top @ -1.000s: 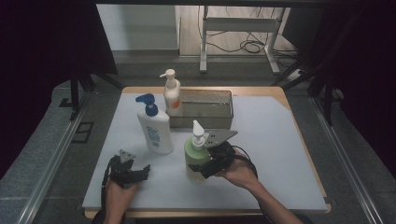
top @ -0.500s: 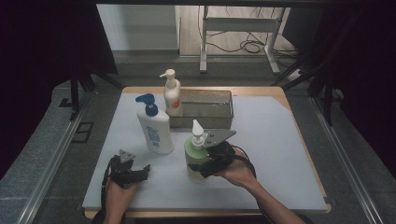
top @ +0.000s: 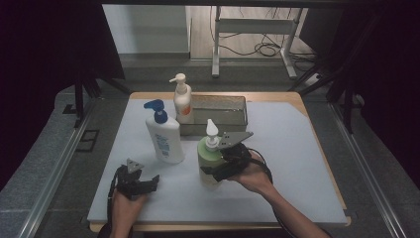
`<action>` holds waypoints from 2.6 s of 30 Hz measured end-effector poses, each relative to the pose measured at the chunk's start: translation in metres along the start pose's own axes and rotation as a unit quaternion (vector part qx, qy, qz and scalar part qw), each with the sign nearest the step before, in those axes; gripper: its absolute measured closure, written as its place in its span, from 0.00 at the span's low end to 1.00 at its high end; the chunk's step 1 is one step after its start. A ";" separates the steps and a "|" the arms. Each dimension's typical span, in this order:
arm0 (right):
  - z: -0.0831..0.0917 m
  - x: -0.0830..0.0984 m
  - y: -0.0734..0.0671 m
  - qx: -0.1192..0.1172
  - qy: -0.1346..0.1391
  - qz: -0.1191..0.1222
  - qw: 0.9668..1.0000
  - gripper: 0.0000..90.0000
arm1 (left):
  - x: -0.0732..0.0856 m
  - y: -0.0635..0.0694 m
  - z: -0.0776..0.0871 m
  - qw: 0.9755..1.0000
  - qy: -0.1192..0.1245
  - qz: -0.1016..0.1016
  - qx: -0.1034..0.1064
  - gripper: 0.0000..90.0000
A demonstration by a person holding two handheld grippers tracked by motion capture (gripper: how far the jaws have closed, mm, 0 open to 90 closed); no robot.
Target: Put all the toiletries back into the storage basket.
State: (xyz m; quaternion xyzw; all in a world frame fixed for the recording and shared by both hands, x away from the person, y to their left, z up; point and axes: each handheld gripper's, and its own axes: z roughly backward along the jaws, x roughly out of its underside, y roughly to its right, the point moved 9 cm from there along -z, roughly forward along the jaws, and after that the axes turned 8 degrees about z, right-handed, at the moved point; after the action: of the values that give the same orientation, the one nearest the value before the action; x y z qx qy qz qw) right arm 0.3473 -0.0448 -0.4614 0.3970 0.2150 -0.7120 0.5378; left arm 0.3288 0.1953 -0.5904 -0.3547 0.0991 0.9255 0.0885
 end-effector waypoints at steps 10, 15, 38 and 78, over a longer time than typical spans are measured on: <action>0.004 -0.006 0.009 0.013 -0.002 -0.005 1.000 0.13 | 0.000 0.000 0.000 1.000 0.000 0.000 0.000 0.14; 0.006 -0.010 0.014 0.018 0.001 -0.009 1.000 0.13 | 0.000 0.000 0.000 1.000 0.000 0.000 0.000 0.14; 0.013 -0.033 0.048 0.057 0.006 -0.025 0.998 0.13 | 0.000 0.000 0.000 1.000 0.002 0.001 0.000 0.14; 0.004 -0.071 0.133 0.148 0.014 -0.075 0.986 0.13 | 0.000 0.000 0.000 1.000 0.002 0.001 0.000 0.14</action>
State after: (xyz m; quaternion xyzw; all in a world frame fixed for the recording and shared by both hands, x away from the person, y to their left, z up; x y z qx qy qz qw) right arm 0.4783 -0.0492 -0.3865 0.4646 0.1443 -0.7687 0.4153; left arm 0.3293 0.1951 -0.5905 -0.3568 0.1000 0.9247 0.0872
